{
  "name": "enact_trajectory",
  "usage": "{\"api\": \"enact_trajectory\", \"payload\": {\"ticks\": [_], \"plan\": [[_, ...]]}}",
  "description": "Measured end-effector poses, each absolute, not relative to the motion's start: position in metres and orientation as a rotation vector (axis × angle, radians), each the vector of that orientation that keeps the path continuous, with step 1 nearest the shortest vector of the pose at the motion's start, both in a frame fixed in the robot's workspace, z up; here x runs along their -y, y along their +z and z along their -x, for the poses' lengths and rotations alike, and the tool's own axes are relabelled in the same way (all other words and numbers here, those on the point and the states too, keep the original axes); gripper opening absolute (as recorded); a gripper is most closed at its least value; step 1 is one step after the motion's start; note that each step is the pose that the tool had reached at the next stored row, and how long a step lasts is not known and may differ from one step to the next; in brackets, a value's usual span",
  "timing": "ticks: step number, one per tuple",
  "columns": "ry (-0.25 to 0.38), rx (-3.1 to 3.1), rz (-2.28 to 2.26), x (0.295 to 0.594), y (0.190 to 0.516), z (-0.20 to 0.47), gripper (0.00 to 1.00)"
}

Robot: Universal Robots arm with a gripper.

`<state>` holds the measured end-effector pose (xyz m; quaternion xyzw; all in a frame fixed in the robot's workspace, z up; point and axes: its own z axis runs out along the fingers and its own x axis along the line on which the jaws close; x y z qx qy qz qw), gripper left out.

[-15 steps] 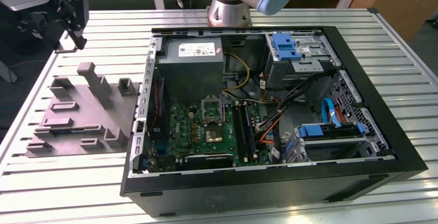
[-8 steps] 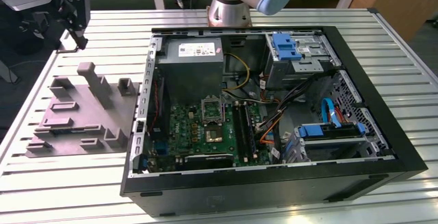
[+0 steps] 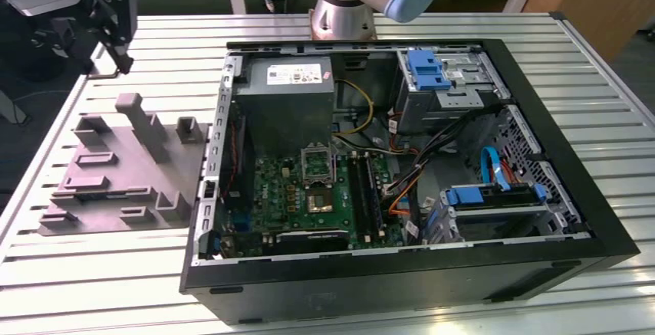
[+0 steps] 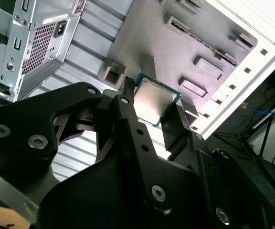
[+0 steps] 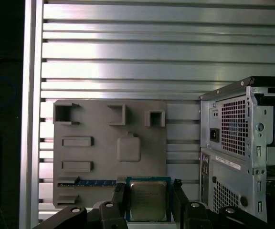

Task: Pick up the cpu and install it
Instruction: 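Pick up the cpu and move it towards the insertion slot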

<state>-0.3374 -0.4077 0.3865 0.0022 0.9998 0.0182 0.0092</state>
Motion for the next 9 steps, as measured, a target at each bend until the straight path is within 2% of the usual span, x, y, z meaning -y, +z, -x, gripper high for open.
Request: {"api": "enact_trajectory", "payload": {"ticks": [9], "plan": [[0.057,-3.123,-0.007,0.4077,0.3865,0.3313,0.47]]}}
